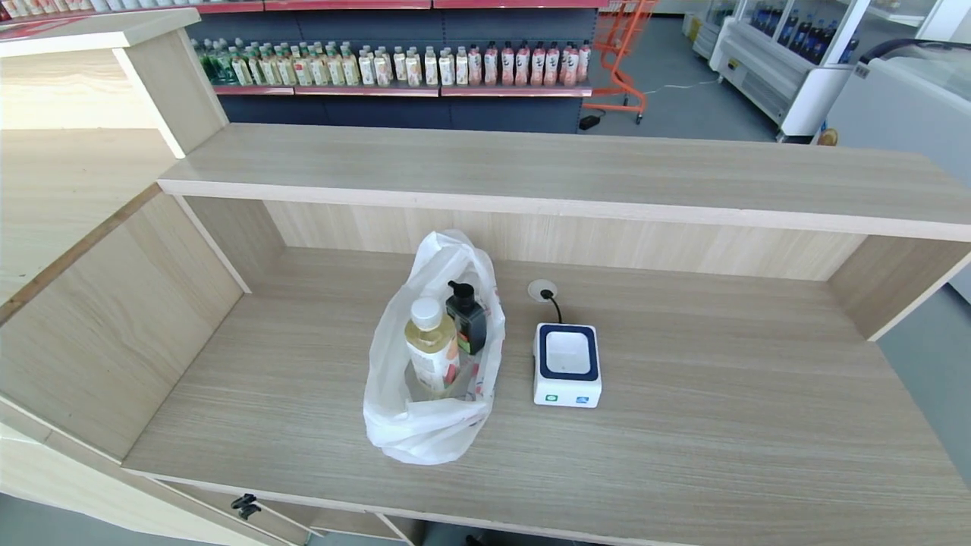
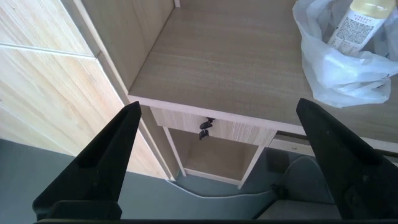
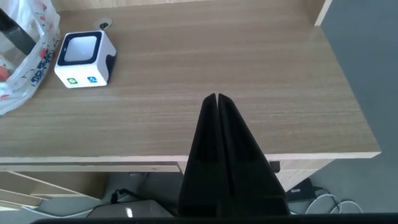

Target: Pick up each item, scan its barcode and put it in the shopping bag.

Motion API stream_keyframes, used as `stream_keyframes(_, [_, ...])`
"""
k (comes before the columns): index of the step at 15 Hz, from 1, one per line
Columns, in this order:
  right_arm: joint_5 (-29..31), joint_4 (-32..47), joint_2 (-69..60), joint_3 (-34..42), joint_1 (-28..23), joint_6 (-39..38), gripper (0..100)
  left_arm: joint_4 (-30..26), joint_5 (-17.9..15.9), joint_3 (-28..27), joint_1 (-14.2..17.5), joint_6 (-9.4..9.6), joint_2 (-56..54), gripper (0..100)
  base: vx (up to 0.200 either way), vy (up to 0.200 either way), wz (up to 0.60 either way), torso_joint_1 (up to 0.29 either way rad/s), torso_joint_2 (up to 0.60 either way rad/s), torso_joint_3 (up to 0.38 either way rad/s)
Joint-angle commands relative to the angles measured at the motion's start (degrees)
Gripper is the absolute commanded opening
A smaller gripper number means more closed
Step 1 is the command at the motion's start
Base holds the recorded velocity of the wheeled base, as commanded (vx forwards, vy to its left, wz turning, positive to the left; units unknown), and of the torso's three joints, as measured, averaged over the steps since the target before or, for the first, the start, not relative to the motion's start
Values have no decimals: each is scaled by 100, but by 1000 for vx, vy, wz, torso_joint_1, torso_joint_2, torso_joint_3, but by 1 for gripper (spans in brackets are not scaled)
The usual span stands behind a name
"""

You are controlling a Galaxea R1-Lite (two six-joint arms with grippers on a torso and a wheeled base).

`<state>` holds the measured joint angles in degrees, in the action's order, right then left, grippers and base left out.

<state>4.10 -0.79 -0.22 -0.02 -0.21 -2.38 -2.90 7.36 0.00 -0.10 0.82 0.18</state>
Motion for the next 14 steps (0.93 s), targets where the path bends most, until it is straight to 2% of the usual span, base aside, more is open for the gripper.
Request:
stream_keyframes(1, [3, 0, 22, 2, 12, 0, 0, 0, 11, 0, 10, -11, -9, 100, 200, 0, 0, -22, 2, 2])
stream_keyframes(14, [3, 0, 22, 2, 12, 27, 0, 0, 11, 0, 10, -38, -9, 100, 0, 0, 0, 0, 0, 0])
